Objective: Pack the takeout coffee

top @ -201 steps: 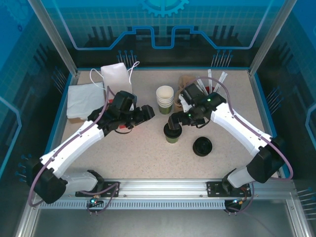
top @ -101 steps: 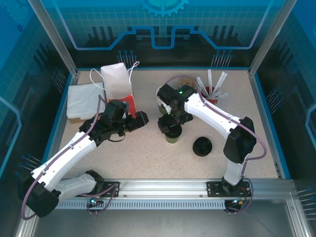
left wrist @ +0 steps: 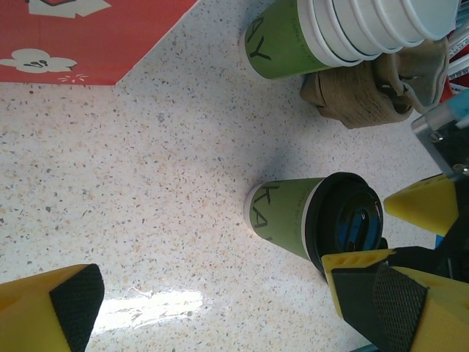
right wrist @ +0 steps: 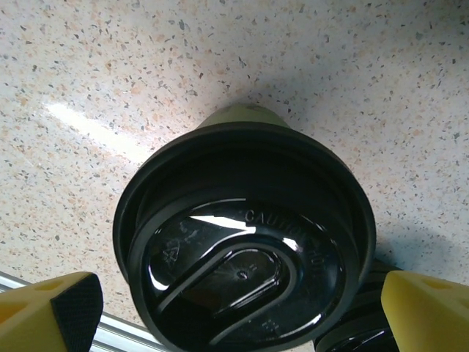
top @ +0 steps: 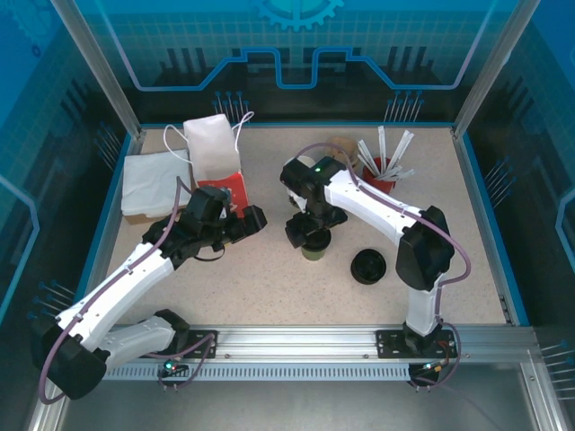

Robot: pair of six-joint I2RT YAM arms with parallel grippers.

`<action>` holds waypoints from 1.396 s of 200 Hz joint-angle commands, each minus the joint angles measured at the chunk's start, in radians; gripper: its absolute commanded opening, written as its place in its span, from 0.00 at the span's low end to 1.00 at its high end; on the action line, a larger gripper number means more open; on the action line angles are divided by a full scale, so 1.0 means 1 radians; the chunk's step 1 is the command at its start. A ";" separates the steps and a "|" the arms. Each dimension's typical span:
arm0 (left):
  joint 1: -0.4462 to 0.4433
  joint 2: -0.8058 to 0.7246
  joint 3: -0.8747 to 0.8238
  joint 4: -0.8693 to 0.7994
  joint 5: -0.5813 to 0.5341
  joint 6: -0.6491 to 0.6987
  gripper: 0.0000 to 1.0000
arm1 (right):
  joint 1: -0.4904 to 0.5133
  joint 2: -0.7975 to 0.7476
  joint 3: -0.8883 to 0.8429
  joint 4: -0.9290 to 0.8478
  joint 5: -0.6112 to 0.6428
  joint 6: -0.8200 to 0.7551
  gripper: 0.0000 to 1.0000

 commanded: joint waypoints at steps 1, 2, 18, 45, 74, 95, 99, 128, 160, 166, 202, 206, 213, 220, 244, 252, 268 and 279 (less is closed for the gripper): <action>0.012 -0.003 -0.011 -0.007 0.007 0.005 0.99 | 0.019 0.019 0.027 -0.023 -0.005 -0.015 1.00; 0.013 -0.003 -0.011 -0.008 0.007 0.005 0.99 | 0.020 0.019 0.027 -0.023 -0.006 -0.014 1.00; 0.012 -0.002 -0.012 -0.007 0.008 0.003 0.99 | 0.022 0.024 0.027 -0.019 -0.009 -0.017 1.00; 0.012 0.002 -0.014 -0.005 0.010 0.002 0.99 | 0.022 0.033 0.023 -0.013 -0.009 -0.018 1.00; 0.012 0.005 -0.016 -0.004 0.012 0.000 0.99 | 0.022 0.046 0.015 -0.006 -0.006 -0.016 1.00; 0.014 0.006 -0.018 -0.002 0.009 0.001 0.99 | 0.021 0.050 0.000 0.007 -0.007 -0.014 1.00; 0.013 0.009 -0.018 -0.003 0.010 -0.001 0.99 | 0.021 0.052 -0.002 0.010 -0.010 -0.015 1.00; 0.017 0.017 -0.008 -0.002 0.015 0.003 0.99 | 0.025 0.064 -0.012 0.019 -0.009 -0.016 1.00; 0.016 0.018 -0.008 -0.001 0.015 -0.001 0.99 | 0.025 0.069 -0.044 0.031 -0.010 -0.015 1.00; 0.017 0.017 -0.008 -0.001 0.015 -0.001 0.99 | 0.024 0.072 -0.049 0.033 -0.009 -0.014 1.00; 0.017 0.014 -0.008 -0.003 0.015 -0.004 0.99 | 0.024 0.066 -0.078 0.050 -0.011 -0.008 0.97; 0.016 0.015 -0.008 -0.003 0.015 -0.004 0.99 | 0.024 0.064 -0.081 0.050 -0.010 -0.007 0.97; 0.016 0.015 -0.010 -0.005 0.015 -0.004 0.99 | 0.024 0.060 -0.083 0.052 -0.009 -0.007 0.95; 0.017 0.014 -0.010 -0.005 0.013 -0.004 0.99 | 0.025 0.057 -0.086 0.052 -0.008 -0.006 0.94; 0.017 0.012 -0.011 -0.006 0.012 -0.004 0.99 | 0.024 0.041 -0.088 0.049 -0.002 -0.004 0.90; 0.018 0.010 -0.014 -0.006 0.012 -0.004 0.99 | 0.023 0.035 -0.090 0.049 -0.001 -0.004 0.90; 0.018 0.009 -0.016 -0.006 0.012 -0.005 0.99 | 0.022 0.025 -0.090 0.044 0.000 -0.004 0.89; 0.019 0.007 -0.016 -0.005 0.012 -0.005 0.99 | 0.018 0.015 -0.091 0.039 0.000 -0.004 0.88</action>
